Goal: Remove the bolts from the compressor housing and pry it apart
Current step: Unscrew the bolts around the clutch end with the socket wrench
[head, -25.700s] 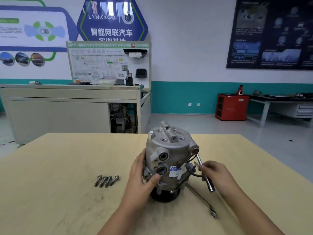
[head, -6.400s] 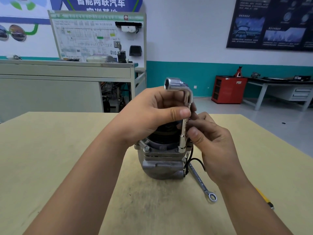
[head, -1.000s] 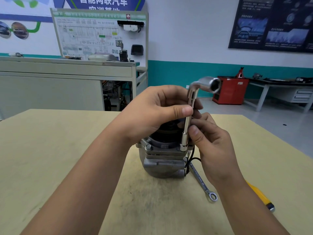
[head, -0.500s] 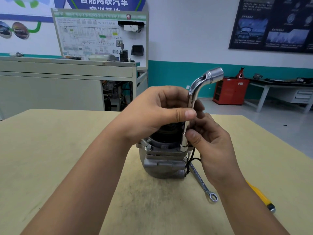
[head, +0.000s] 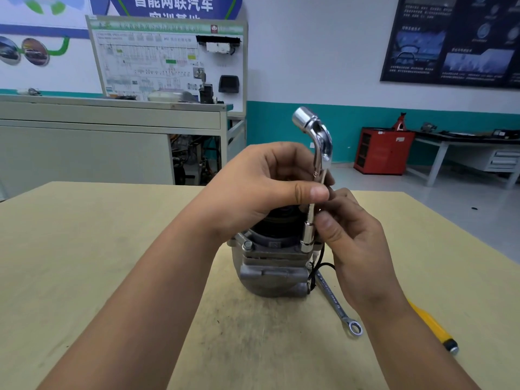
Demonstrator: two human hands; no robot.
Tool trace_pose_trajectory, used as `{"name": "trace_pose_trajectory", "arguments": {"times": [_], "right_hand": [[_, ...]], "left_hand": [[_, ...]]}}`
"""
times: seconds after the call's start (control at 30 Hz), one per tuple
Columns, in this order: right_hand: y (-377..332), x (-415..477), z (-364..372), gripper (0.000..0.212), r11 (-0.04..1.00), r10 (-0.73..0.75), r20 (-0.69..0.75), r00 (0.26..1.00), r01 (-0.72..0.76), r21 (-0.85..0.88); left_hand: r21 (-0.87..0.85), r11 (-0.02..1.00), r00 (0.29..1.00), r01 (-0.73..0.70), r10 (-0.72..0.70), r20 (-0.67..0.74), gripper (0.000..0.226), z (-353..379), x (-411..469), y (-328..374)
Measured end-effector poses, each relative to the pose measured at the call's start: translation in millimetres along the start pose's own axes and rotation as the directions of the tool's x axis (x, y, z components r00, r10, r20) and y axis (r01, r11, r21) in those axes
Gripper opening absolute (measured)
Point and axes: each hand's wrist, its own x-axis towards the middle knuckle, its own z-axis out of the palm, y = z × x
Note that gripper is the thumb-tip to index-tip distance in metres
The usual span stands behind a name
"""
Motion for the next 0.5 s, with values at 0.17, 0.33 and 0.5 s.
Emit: {"name": "trace_pose_trajectory", "arguments": {"times": [0.17,0.33,0.5], "right_hand": [[0.9,1.0,1.0,0.02,1.0,0.009,-0.031,0.999,-0.01,-0.015],[2.4,1.7,0.3,0.015,1.0,-0.001,-0.034,0.999,0.0,-0.02],[3.2,0.9,0.4,0.028,1.0,0.007,-0.017,1.0,-0.007,0.005]], "left_hand": [[0.049,0.999,1.0,0.001,0.0,-0.02,0.012,0.9,-0.1,1.4],[0.059,0.998,1.0,-0.001,0.002,-0.025,0.01,1.2,0.5,1.7],[-0.084,0.996,0.999,0.017,-0.013,0.051,0.021,0.4,-1.2,1.0]]}}
